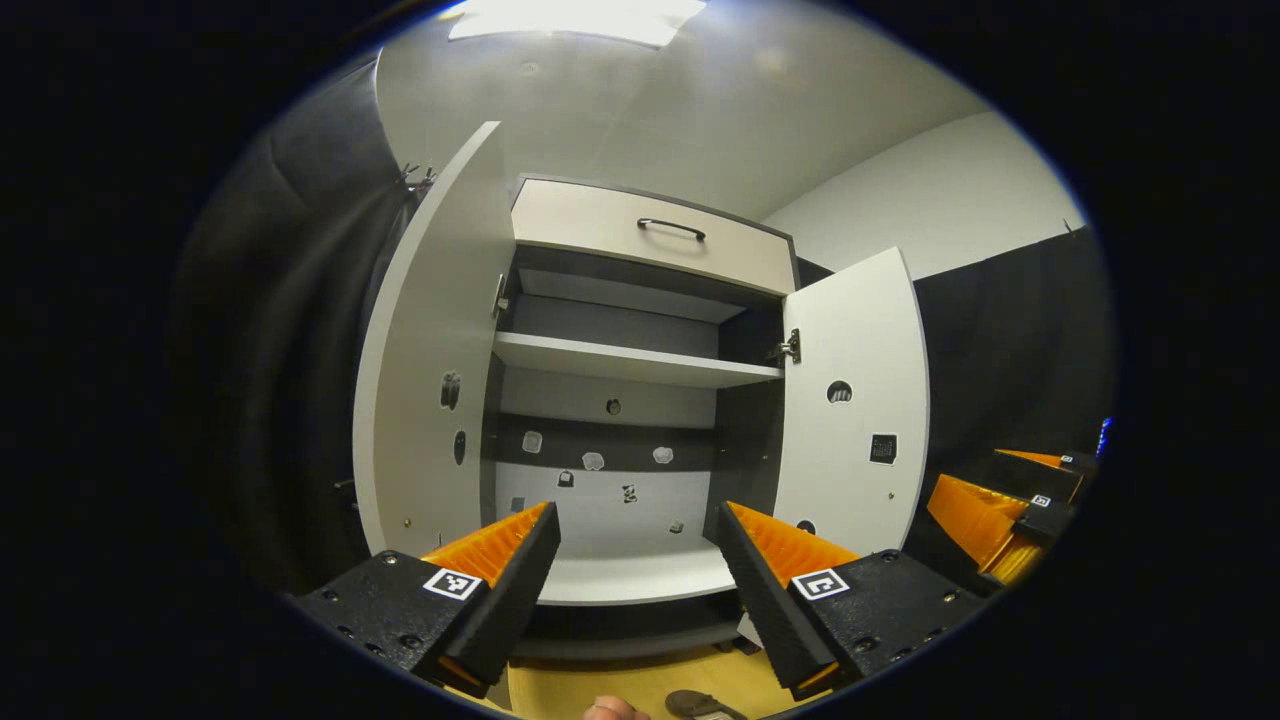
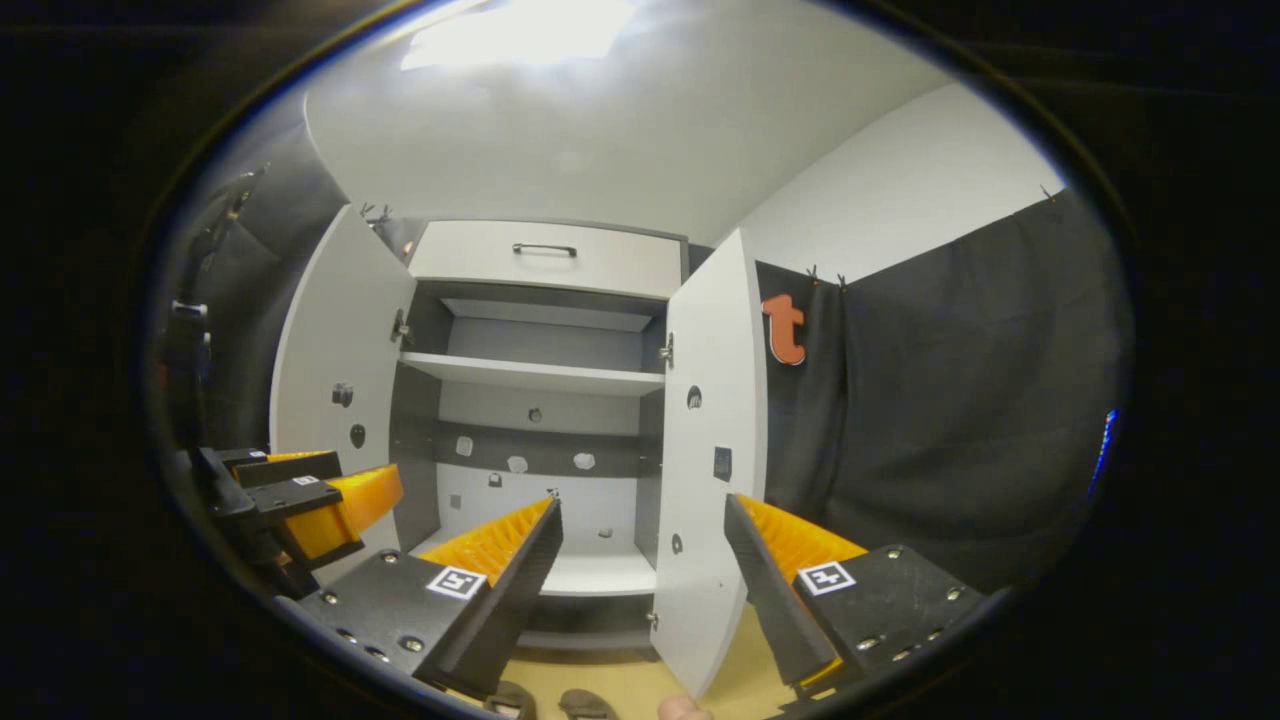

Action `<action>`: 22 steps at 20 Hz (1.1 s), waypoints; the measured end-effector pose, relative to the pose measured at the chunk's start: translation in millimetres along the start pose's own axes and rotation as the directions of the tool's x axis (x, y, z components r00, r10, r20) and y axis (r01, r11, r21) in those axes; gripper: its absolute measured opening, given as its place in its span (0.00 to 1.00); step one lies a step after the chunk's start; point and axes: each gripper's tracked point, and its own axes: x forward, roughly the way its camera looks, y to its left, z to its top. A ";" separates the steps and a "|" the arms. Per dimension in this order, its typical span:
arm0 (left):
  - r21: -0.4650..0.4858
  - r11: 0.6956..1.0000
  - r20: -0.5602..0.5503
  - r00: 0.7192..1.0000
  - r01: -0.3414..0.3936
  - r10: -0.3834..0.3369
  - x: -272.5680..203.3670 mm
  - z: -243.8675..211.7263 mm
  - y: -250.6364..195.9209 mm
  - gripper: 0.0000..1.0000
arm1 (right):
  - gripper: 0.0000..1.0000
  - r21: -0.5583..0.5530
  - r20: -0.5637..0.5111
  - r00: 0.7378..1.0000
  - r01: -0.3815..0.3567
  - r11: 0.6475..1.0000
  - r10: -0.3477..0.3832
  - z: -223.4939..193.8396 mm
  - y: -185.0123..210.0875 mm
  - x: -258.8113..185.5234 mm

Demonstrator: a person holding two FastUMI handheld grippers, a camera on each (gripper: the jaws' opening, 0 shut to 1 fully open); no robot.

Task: Grab one shoe with the right hand and put it into the shoe cabinet, grab the other shoe with the left hand and put it into the shoe cabinet; then close the right door with the right hand and the left door with the left hand.

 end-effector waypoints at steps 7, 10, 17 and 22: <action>0.029 1.000 0.000 1.000 0.003 -0.003 -7.6 4.8 0.4 0.96 | 0.98 0.005 0.010 0.999 -0.041 0.999 0.041 -2.8 9.1 8.7; 0.029 0.999 0.005 0.999 -0.032 0.032 -10.5 7.8 11.1 0.96 | 0.97 0.010 0.002 0.998 -0.064 0.998 0.064 -7.6 14.7 12.7; 0.066 0.988 0.008 0.990 -0.140 0.140 -22.2 15.3 53.6 0.96 | 0.98 -0.038 -0.125 0.982 -0.150 0.988 0.144 -96.0 43.7 11.6; 0.097 0.968 0.026 0.973 -0.231 0.229 -38.5 25.4 84.3 0.94 | 0.98 -0.027 -0.277 0.928 -0.268 0.963 0.251 -192.3 80.6 -2.4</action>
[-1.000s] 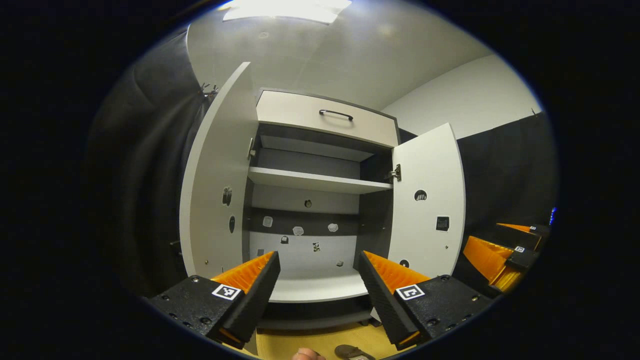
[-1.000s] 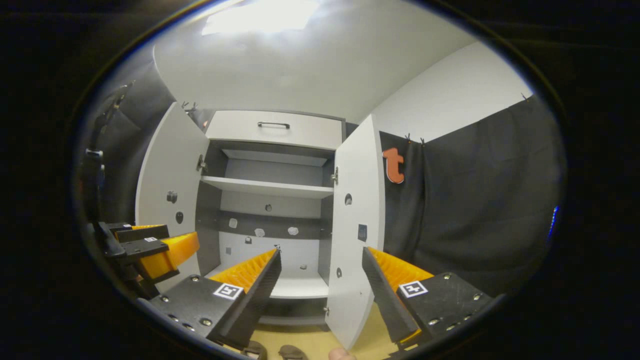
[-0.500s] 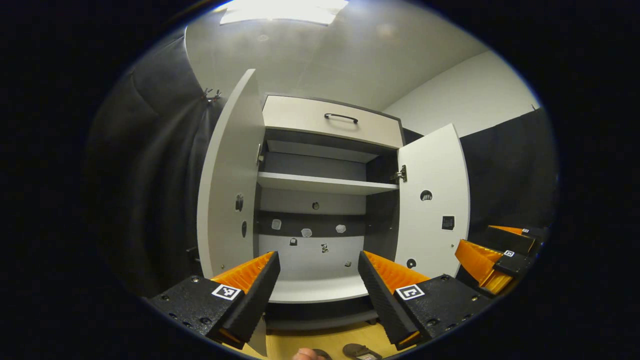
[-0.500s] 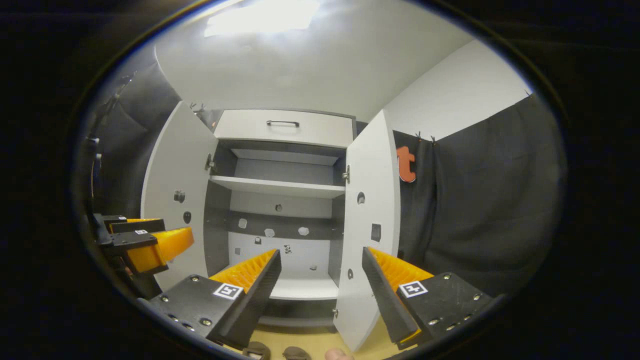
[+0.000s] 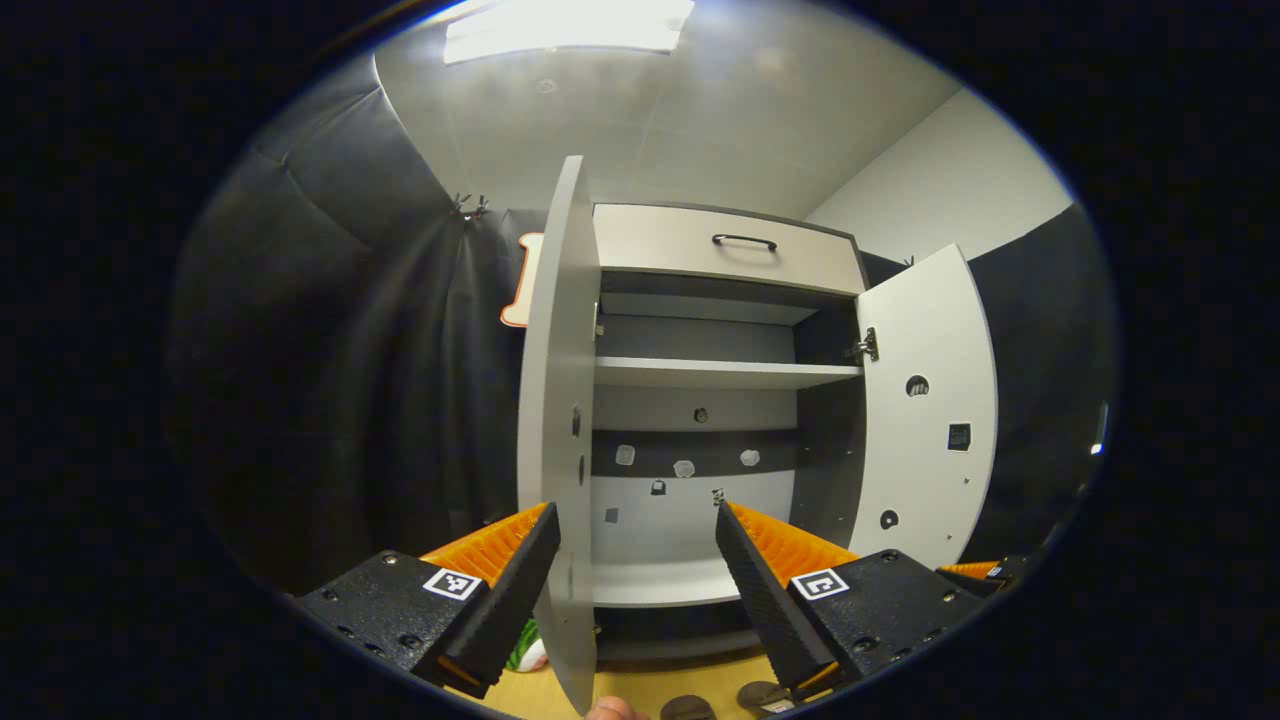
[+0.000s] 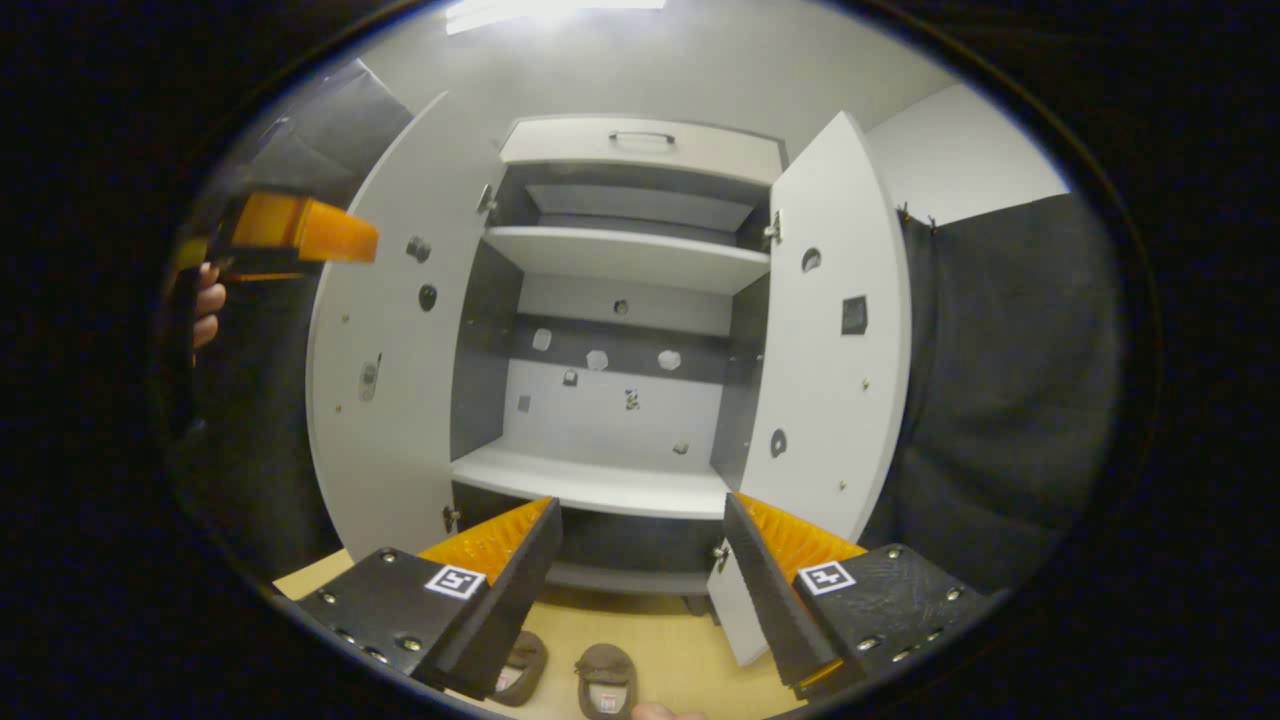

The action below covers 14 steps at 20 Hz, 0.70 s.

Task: Grab one shoe with the right hand and put it into the shoe cabinet, grab the other shoe with the left hand and put it into the shoe cabinet; then close the right door with the right hand and the left door with the left hand.

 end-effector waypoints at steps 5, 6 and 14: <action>0.014 0.997 0.002 0.997 -0.079 0.079 -8.4 3.6 24.4 0.96 | 0.98 0.050 -0.215 0.972 -0.088 0.995 0.097 -111.7 28.0 15.1; 0.019 0.995 0.001 0.996 -0.095 0.095 -9.6 3.7 30.1 0.96 | 0.98 0.072 -0.254 0.961 -0.092 0.993 0.107 -134.9 30.7 16.8; 0.050 0.981 0.007 0.982 -0.188 0.188 -15.5 8.2 59.1 0.96 | 0.97 0.176 -0.544 0.817 -0.112 0.978 0.192 -285.9 50.6 13.7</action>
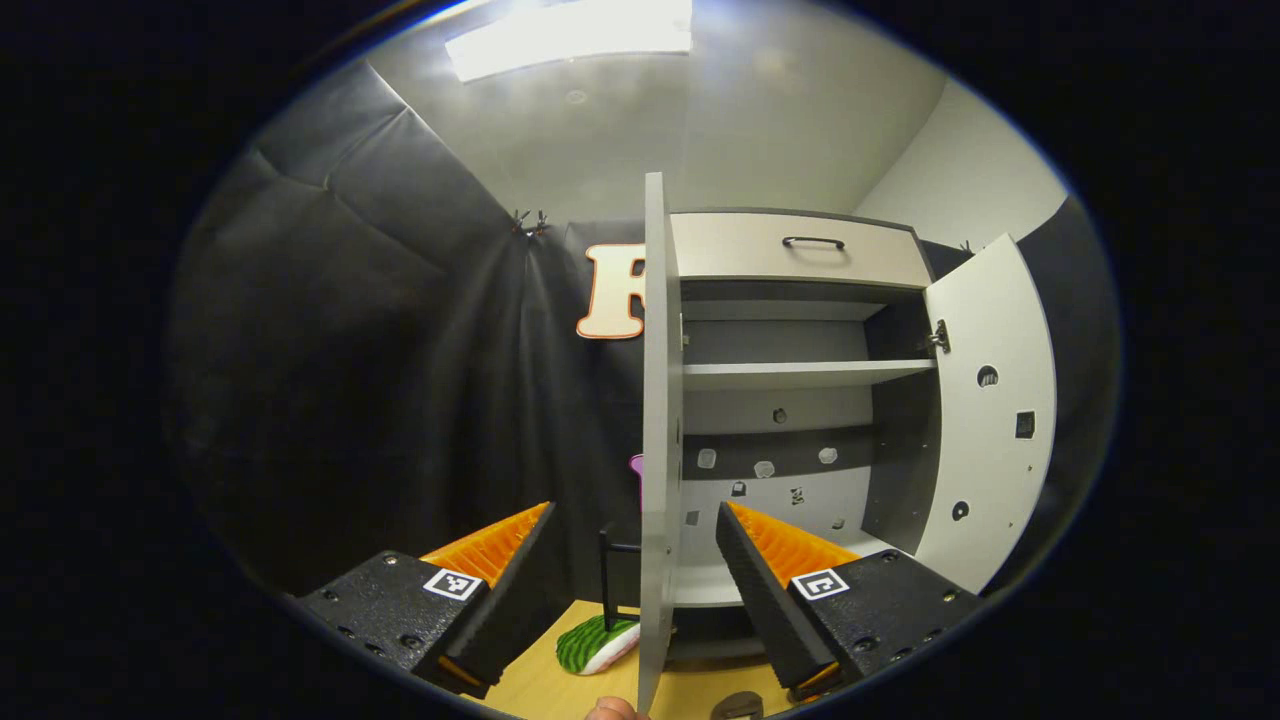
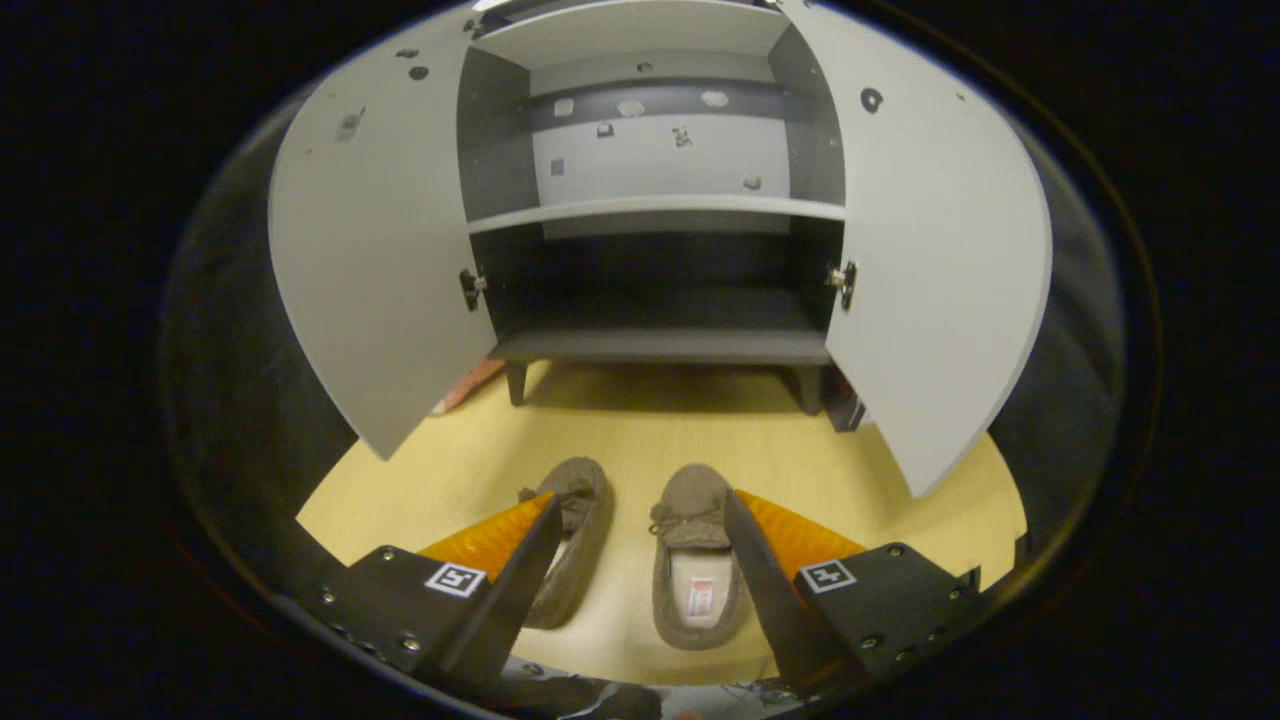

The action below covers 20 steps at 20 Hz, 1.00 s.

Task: Grab one shoe with the right hand and put it into the shoe cabinet, grab the other shoe with the left hand and put it into the shoe cabinet; then close the right door with the right hand and the left door with the left hand.

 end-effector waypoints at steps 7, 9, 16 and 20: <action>0.029 0.998 -0.014 0.998 -0.058 0.058 3.1 -6.5 23.5 0.96 | 0.77 0.054 -0.182 0.983 0.000 0.999 0.010 -62.8 -0.7 54.9; 0.029 0.997 -0.021 0.997 -0.072 0.073 2.4 -10.4 30.0 0.96 | 0.74 0.060 -0.201 0.980 0.019 0.998 -0.006 -71.3 -5.4 72.4; 0.036 0.991 -0.052 0.990 -0.131 0.133 -4.6 -26.5 61.5 0.96 | 0.64 0.031 -0.213 0.977 0.038 0.999 -0.031 -75.2 -9.9 112.6; 0.059 0.987 -0.055 0.986 -0.152 0.155 -1.6 -31.5 72.4 0.96 | 0.24 0.018 -0.211 0.971 0.123 0.992 -0.117 -72.2 -24.2 121.6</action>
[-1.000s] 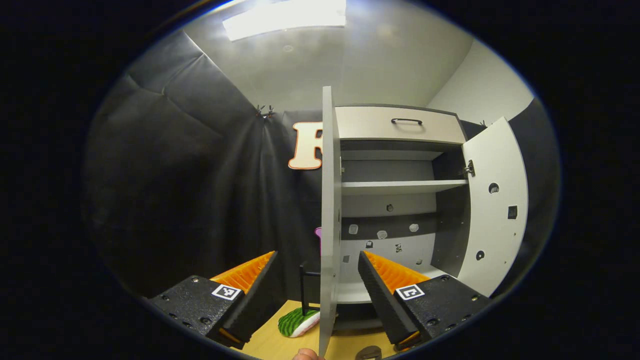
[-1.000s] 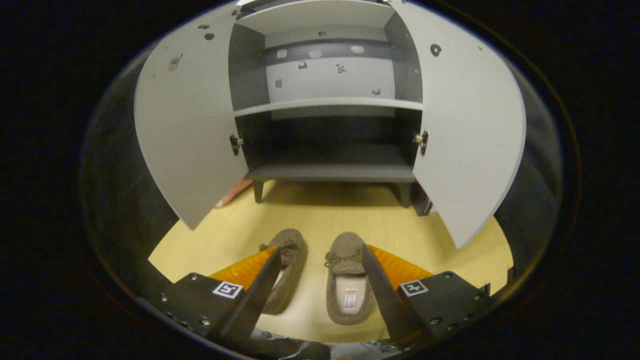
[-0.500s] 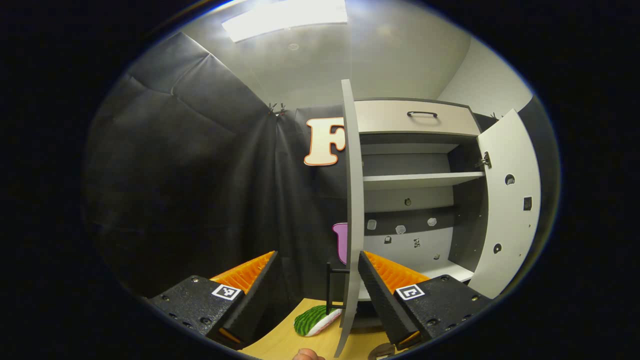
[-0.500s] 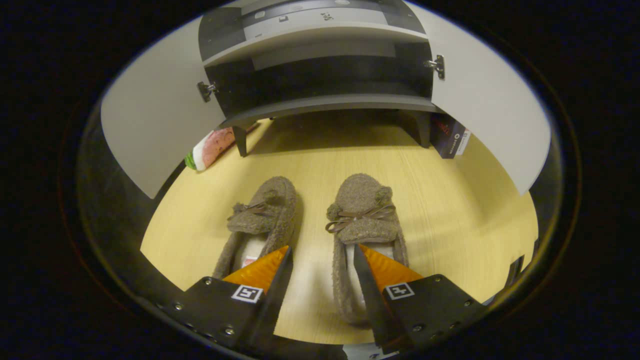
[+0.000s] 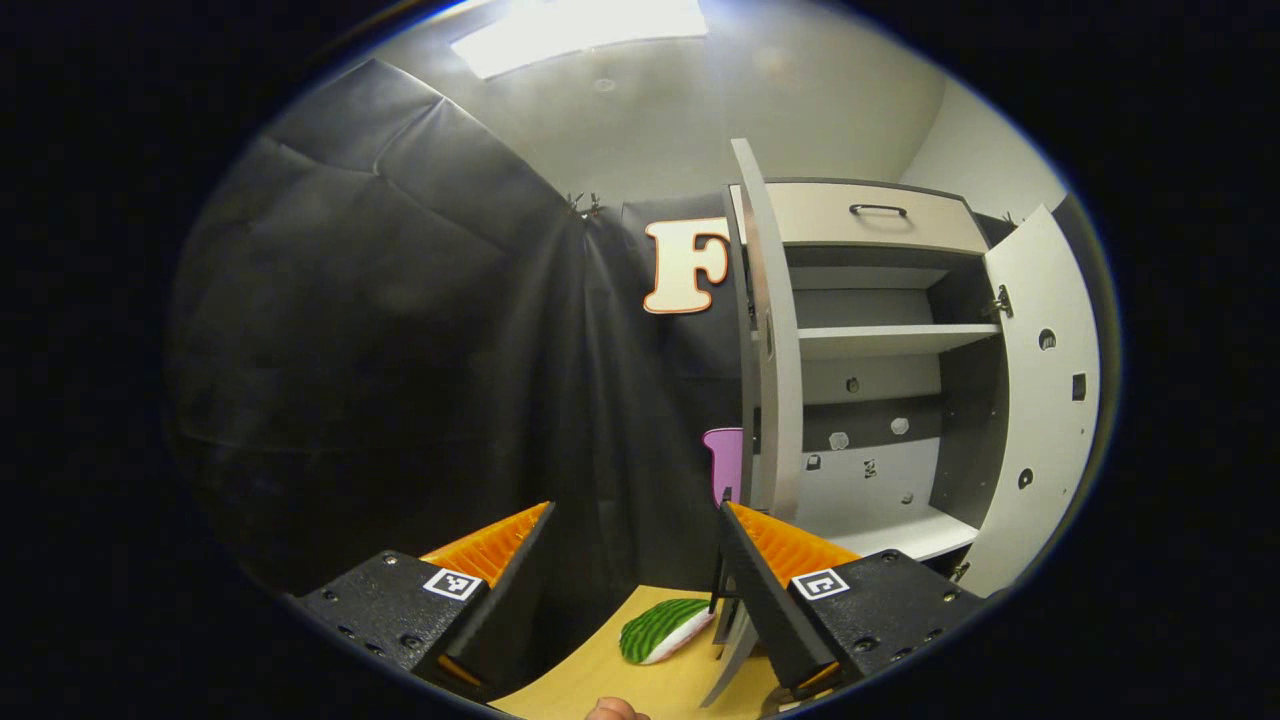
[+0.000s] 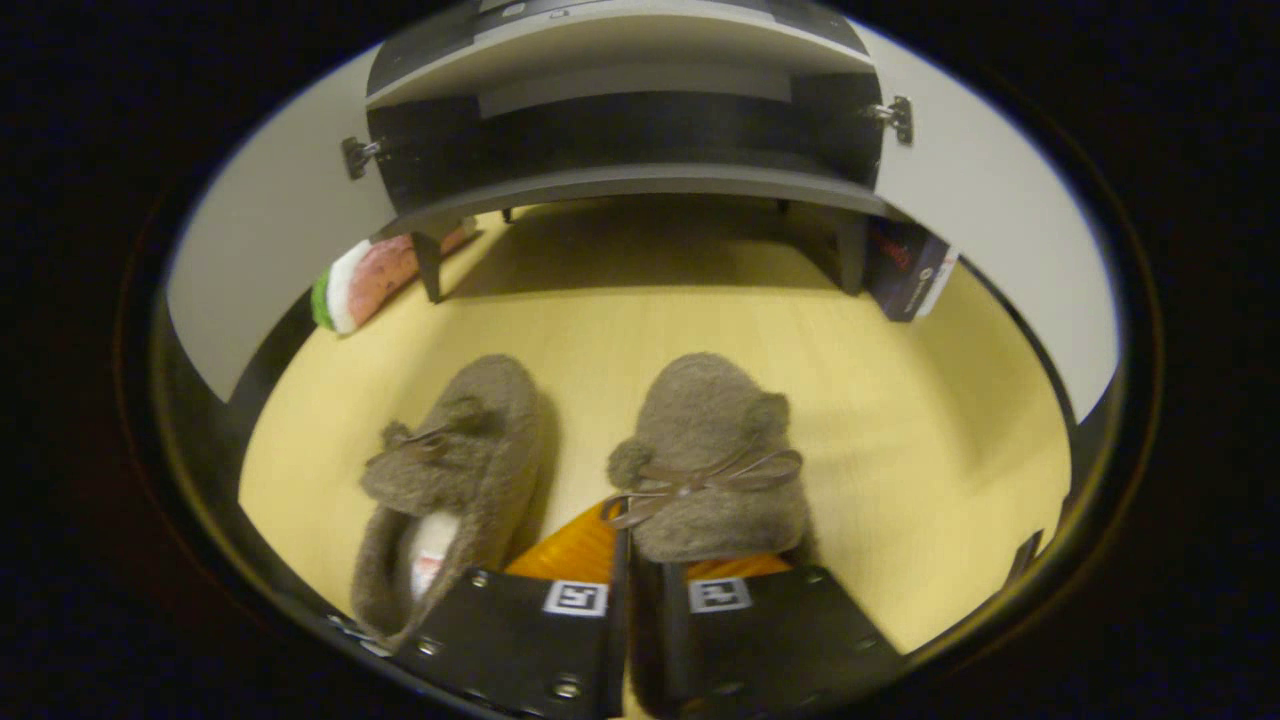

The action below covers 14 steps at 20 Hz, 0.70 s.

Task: Grab one shoe with the right hand and put it into the shoe cabinet, grab the other shoe with the left hand and put it into the shoe cabinet; then close the right door with the right hand and the left door with the left hand.

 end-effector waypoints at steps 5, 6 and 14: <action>-0.008 1.000 0.001 1.000 0.024 -0.024 4.2 -2.4 6.8 0.97 | 0.01 -0.010 0.021 0.999 0.036 0.999 -0.036 5.6 -1.5 -6.7; -0.012 0.999 -0.003 0.999 0.035 -0.035 4.9 -4.2 5.9 0.97 | 0.01 0.002 0.021 0.999 0.024 1.000 -0.024 6.6 0.6 -9.5; -0.013 0.988 0.008 0.988 0.155 -0.155 10.6 -11.4 -9.2 0.94 | 0.01 0.067 0.190 0.981 0.020 0.998 -0.032 76.7 -5.7 -75.5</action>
